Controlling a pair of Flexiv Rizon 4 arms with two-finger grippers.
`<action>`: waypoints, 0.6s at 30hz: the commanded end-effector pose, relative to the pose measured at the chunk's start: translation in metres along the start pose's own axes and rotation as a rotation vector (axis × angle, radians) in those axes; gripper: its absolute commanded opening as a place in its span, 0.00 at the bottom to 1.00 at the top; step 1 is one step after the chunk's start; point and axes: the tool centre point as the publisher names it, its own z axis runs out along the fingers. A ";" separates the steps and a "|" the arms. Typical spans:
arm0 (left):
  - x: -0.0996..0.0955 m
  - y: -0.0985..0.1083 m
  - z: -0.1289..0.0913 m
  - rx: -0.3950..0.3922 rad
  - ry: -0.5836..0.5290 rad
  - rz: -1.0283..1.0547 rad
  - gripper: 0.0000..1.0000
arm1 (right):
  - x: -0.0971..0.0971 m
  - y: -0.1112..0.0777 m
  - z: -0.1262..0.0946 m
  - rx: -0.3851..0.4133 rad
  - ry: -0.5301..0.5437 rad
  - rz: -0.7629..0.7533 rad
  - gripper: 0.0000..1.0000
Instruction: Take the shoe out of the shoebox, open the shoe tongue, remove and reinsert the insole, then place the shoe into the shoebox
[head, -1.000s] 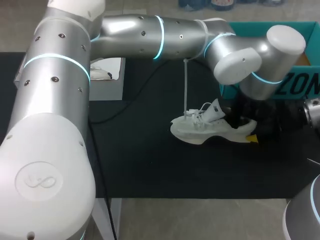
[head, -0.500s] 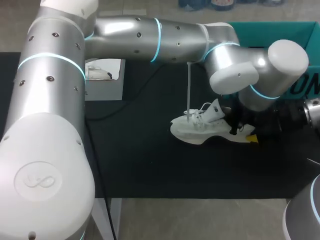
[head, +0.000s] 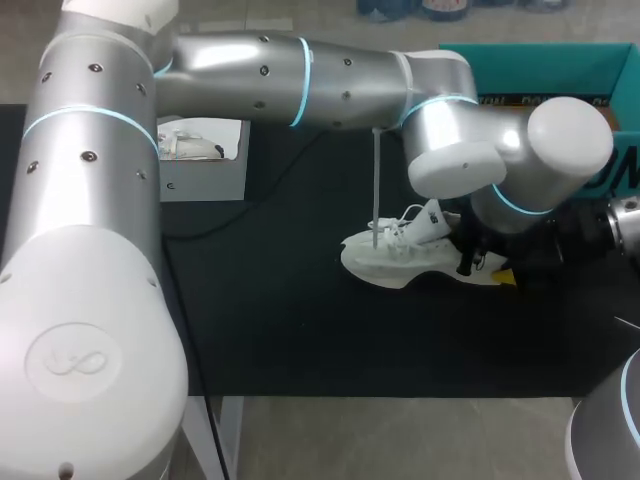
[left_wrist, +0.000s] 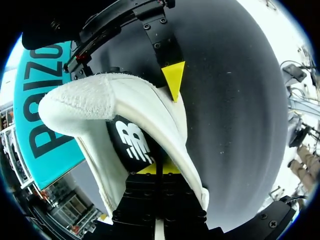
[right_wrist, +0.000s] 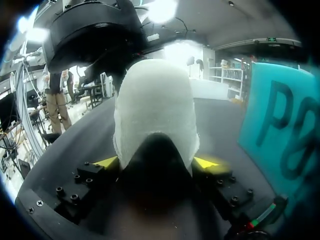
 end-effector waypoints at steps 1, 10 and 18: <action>0.004 0.006 -0.016 0.000 -0.029 -0.003 0.00 | 0.000 -0.003 0.004 0.002 -0.002 0.001 0.00; 0.006 0.016 -0.034 -0.001 -0.065 -0.027 0.00 | 0.000 -0.003 0.004 0.002 -0.002 0.001 0.00; 0.005 0.027 -0.052 -0.003 -0.099 -0.058 0.00 | 0.000 -0.003 0.004 0.002 -0.002 0.001 0.00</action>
